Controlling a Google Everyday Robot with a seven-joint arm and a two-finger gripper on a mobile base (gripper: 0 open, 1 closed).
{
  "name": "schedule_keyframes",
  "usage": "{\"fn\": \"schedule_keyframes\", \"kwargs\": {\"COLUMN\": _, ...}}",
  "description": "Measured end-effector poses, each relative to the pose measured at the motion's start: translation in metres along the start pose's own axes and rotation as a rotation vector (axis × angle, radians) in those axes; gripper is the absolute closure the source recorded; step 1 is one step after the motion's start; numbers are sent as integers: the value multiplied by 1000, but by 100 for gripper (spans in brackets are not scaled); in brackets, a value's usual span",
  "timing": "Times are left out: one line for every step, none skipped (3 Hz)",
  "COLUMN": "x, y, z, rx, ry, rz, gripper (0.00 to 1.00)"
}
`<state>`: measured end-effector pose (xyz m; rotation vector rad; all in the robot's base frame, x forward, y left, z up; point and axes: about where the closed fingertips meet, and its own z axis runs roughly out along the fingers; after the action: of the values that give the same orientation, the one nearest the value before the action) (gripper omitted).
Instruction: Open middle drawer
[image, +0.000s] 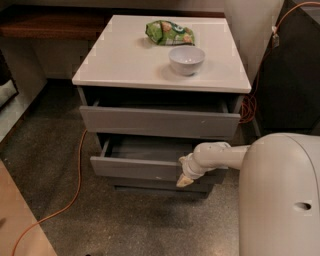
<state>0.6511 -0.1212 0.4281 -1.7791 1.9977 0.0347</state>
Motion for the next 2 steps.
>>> {"fn": "schedule_keyframes", "kwargs": {"x": -8, "y": 32, "z": -11, "rx": -41, "ry": 15, "rz": 71, "gripper": 0}}
{"fn": "schedule_keyframes", "kwargs": {"x": -18, "y": 60, "z": -29, "rx": -84, "ry": 29, "rz": 138, "gripper": 0}}
